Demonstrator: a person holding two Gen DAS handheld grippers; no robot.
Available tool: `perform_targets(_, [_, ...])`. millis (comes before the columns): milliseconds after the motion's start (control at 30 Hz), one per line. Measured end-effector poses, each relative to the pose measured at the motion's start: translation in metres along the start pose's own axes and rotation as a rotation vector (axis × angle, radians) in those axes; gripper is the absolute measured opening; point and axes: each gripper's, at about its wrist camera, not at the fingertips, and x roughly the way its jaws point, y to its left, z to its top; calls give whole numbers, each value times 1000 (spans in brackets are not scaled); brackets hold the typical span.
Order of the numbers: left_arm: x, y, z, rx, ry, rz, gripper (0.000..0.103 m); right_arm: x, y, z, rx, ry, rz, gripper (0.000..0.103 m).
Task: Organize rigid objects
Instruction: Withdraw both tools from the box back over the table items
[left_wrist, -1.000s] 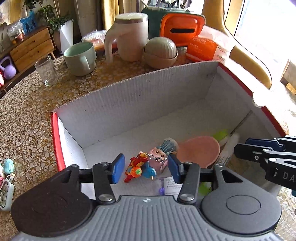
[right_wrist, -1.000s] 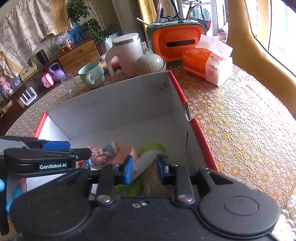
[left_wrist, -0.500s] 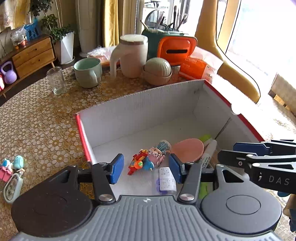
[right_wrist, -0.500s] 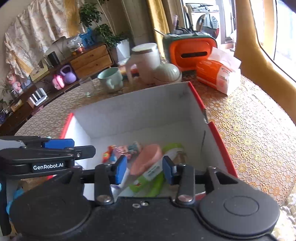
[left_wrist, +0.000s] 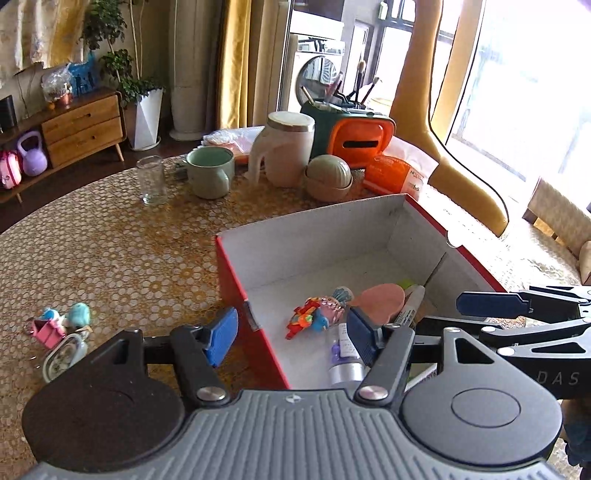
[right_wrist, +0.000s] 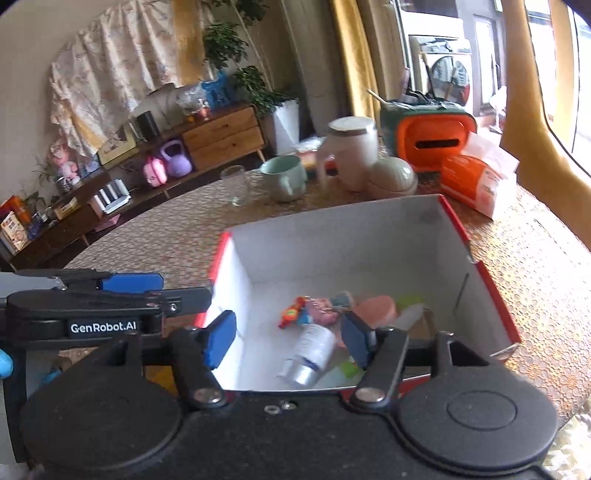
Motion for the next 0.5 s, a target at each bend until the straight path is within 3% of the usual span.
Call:
perform_targets(133, [-15, 13, -7, -9, -12, 1, 65, -1, 20, -2, -29, -15, 18, 74])
perform_targets(267, [-31, 30, -15, -21, -37, 18, 74, 2, 41, -3, -72, -22, 36, 80])
perform_targets(500, [-51, 67, -25, -64, -65, 51, 77, 11, 80, -2, -139, -44, 74, 88])
